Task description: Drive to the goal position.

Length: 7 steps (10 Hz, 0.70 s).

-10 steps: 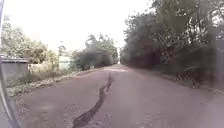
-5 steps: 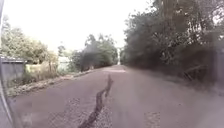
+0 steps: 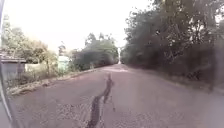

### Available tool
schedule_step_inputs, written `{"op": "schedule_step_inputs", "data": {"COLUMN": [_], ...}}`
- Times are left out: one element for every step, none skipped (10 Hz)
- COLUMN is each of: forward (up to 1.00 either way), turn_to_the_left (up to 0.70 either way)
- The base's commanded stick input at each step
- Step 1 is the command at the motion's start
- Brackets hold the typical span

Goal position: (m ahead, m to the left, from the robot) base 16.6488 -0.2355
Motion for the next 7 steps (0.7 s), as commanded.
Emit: {"op": "schedule_step_inputs", "data": {"forward": [0.70,0.70,0.70,0.70,0.70,0.70,0.70], "turn_to_the_left": [-0.01,-0.12,-0.09,-0.04,0.00,0.00,0.00]}}
